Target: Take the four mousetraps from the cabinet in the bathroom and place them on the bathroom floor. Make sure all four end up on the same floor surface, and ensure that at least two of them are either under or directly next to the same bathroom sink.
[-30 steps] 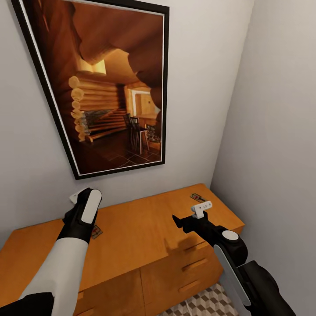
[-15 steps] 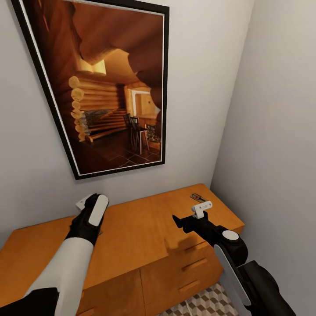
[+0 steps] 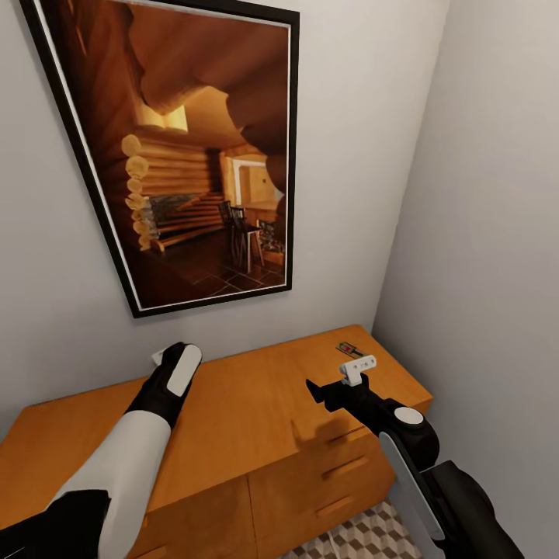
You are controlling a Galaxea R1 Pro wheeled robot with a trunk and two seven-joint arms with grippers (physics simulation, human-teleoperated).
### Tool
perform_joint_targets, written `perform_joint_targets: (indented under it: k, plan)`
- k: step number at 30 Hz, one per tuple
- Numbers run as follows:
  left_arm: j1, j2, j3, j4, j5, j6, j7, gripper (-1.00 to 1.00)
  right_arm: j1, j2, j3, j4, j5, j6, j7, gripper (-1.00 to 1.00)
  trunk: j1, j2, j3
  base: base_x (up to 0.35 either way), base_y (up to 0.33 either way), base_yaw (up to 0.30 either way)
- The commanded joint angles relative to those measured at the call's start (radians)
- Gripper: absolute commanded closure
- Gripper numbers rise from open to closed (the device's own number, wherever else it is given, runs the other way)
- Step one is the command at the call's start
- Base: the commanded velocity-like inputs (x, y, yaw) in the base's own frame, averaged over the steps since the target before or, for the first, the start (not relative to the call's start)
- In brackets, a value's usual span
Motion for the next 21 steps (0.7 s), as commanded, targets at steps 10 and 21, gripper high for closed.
perform_joint_targets:
  k: [10,21]
  plan:
    - [0.001,0.005,-0.013,0.007,0.0,0.003,-0.003,-1.0,0.0,0.0,-0.001,0.0,0.0,-0.001,0.0,-1.0,0.0,0.0,0.0,0.0,0.0,0.0]
    - [0.002,0.009,-0.009,0.008,0.01,0.003,-0.015,-1.0,0.0,0.0,-0.002,0.0,0.0,-0.001,0.0,-1.0,0.038,-0.07,-0.031,0.0,0.0,0.0]
